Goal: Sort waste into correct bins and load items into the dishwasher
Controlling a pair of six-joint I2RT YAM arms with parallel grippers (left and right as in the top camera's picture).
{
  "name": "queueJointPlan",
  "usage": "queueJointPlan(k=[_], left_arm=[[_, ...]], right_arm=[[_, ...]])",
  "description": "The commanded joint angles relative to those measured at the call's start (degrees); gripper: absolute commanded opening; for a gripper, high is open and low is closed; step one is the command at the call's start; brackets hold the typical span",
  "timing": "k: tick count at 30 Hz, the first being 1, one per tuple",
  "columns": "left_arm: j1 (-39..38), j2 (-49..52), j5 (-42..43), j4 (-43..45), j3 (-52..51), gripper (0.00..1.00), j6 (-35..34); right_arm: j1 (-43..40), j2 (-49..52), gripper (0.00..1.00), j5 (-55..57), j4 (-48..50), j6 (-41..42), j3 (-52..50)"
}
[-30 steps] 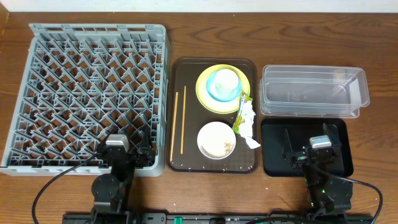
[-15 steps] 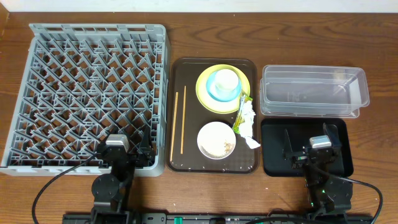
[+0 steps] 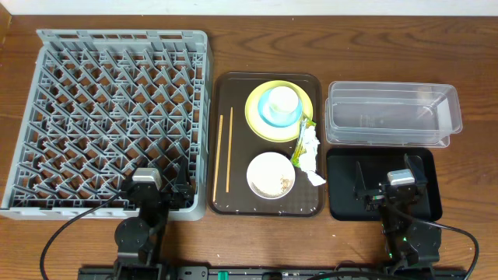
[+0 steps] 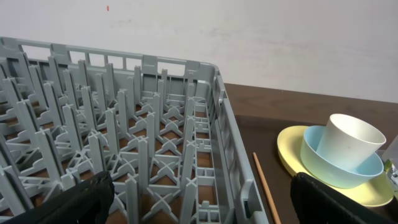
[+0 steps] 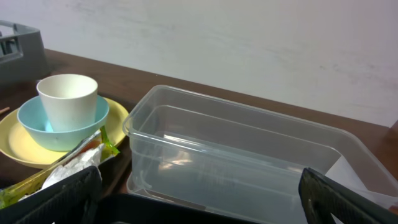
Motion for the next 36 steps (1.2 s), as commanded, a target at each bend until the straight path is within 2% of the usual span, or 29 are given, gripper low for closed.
queueJointPlan(k=[1,24,25,27,31,33,36], left_arm=[[0.15,0.07,1.18,-1.29,-1.33,0.91,-0.72],[0.15,0.07,1.11,-1.29,-1.33,0.91,-0.70],[0.15,0.07,0.66,-1.25,-1.33,1.00,-0.68],[0.15,0.07,-1.79,-1.16,-1.33,0.98,-0.83],[0.15,0.07,0.59,0.42,-0.74,0.98,-1.03],[0.15,0.07,2.43,-1.70,1.55,0.98,-3.10],[0.15,0.61,2.25,-9.64,7.45,0.98,-5.33]], right_arm=[[-0.90,-0.15,0.99,0.35,-0.28,0.61,-0.07],[-0.90,-0.15,0.99,0.35,-0.28,0.61,-0.07],[-0.90,-0.15,0.99,0.33,-0.28,0.61,-0.07],[-0.90,-0.15,0.99,0.35,-0.28,0.61,-0.07],[-0.90,-0.15,0.99,0.35,-0.28,0.61,-0.07],[-0.90,-0.15,0.99,0.35,-0.28,0.61,-0.07],[-0.90,-0.15,0.99,0.35,-0.28,0.61,-0.07]])
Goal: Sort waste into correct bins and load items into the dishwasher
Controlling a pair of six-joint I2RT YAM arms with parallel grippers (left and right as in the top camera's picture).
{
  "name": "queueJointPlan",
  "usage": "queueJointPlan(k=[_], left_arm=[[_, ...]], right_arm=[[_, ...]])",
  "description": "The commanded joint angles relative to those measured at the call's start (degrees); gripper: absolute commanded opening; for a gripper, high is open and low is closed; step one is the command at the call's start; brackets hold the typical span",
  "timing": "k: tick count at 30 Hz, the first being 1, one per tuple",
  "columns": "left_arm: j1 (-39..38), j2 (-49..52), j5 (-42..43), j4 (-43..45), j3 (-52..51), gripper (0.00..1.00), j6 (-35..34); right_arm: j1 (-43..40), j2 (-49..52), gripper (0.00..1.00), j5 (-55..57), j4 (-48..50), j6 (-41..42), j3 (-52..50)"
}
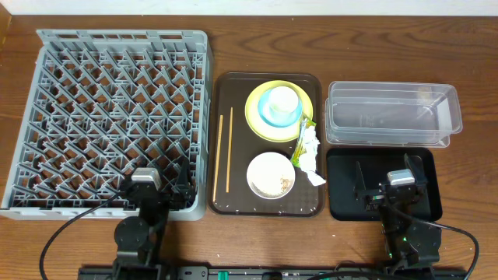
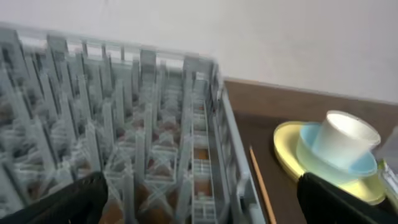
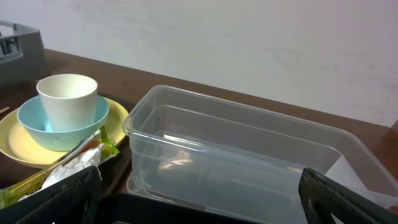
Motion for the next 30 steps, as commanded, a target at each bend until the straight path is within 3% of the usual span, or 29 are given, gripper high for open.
queueJointPlan(k=[1,8,15,18,21,26,30], left_arm=[[0.15,0.96,1.49,-6.32,7.17,0.98,-2.62],[0.15,13.00,2.12,-21.35,27.36,0.98,-2.58],[0.15,35.67,13.35,-40.50,51.71,0.98,-1.03],[0.15,44.61,13.51,-50.14,59.19,0.98,-1.05],[0.15,50.99,16.09,-54.42,61.99,0.98,-1.33],[0.15,58.51,35.06,-59.30,61.94,0.98,-4.35],[0.15,63.39,35.87,-59.04,61.90,0.98,-4.44]], right_arm=[[-0.90,-0.15,0.99,0.33,-0.33,0.61,-0.07],[-0.90,-0.15,0.99,0.33,-0.33,0.61,-0.07],[-0.90,-0.15,0.99,0.33,-0.31,0.61,-0.07],[-0.90,-0.15,0.99,0.33,-0.33,0.61,-0.07],[-0.90,-0.15,0.99,0.33,-0.33,0.61,-0.07],[-0.90,-0.15,0.99,0.31,-0.33,0.61,-0.07],[-0.90,-0.15,0.99,0.31,-0.33,0.61,-0.07]])
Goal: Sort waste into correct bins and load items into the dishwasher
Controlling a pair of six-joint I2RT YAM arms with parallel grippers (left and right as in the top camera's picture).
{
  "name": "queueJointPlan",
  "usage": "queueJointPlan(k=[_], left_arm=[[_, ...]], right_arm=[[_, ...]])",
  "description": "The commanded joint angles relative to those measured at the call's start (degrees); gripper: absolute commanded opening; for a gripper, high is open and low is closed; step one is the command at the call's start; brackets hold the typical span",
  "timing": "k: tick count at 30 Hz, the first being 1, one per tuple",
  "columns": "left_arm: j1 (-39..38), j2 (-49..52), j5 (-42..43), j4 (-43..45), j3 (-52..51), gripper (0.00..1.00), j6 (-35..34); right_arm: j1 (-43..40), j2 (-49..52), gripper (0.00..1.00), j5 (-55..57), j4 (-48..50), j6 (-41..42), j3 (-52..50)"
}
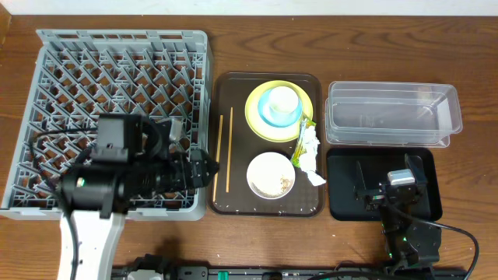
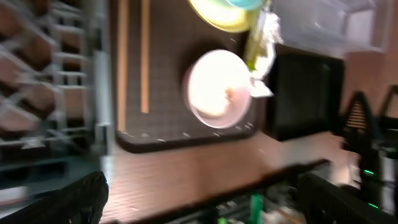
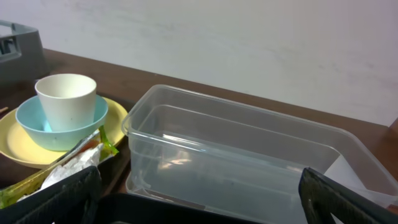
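Note:
A brown tray (image 1: 241, 101) holds a yellow plate (image 1: 255, 118) under a blue bowl (image 3: 34, 121) and white cup (image 1: 282, 99), a white bowl (image 1: 271, 175) with crumbs, a pair of chopsticks (image 1: 224, 153) and a crumpled wrapper (image 1: 310, 148). My left gripper (image 1: 201, 167) hangs open over the right front edge of the grey dish rack (image 1: 117, 78), pointing at the tray. Its blurred view looks down on the white bowl (image 2: 217, 87) and chopsticks (image 2: 134, 56). My right gripper (image 1: 389, 187) is open and empty, low over the black bin (image 1: 342, 194).
A clear plastic bin (image 1: 389, 85) stands behind the black bin, at the right. The rack fills the left side of the table. The left arm's cable loops near the front edge.
The left arm has come up from its low place at the rack's front edge; its gripper now hangs over the rack's right front, and its camera looks down on the tray. The right arm has not moved.
Both arms first sat low at the front edge, grippers open, with the left facing across the rack. A second ago the left view was blurred while the arm looked unchanged from above. Now the left arm is raised beside the tray. Nothing on the tray has moved.

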Motion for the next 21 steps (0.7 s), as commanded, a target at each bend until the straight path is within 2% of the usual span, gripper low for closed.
queueJointPlan(k=[1,3,6,7,11,14,21], left_arm=[[0.13,3.21,6.08,0.44,0.87,0.98,-1.99],[0.13,5.09,6.08,0.57,0.87,1.00,-4.42],[0.00,6.75,6.03,-0.11,0.87,0.93,-4.55],[-0.26,6.91,6.01,-0.02,0.76,0.86,-4.55],[-1.88,6.58,3.87,1.79,0.76,0.68,-4.57],[-3.87,6.60,0.59,1.95,0.76,0.61,-4.63],[-13.18,6.60,-9.75,1.05,-0.70,0.59,-11.43]], right_arm=[[-0.90,-0.20,0.99,0.13,-0.28,0.59,-0.07],[-0.90,-0.20,0.99,0.13,-0.26,0.59,-0.07],[-0.90,-0.20,0.99,0.13,-0.28,0.59,-0.07],[-0.90,-0.20,0.99,0.13,-0.28,0.59,-0.07],[-0.90,-0.20,0.99,0.11,-0.28,0.59,-0.07],[-0.90,-0.20,0.99,0.11,-0.28,0.59,-0.07],[-0.90,-0.20,0.99,0.13,-0.28,0.59,-0.07]])
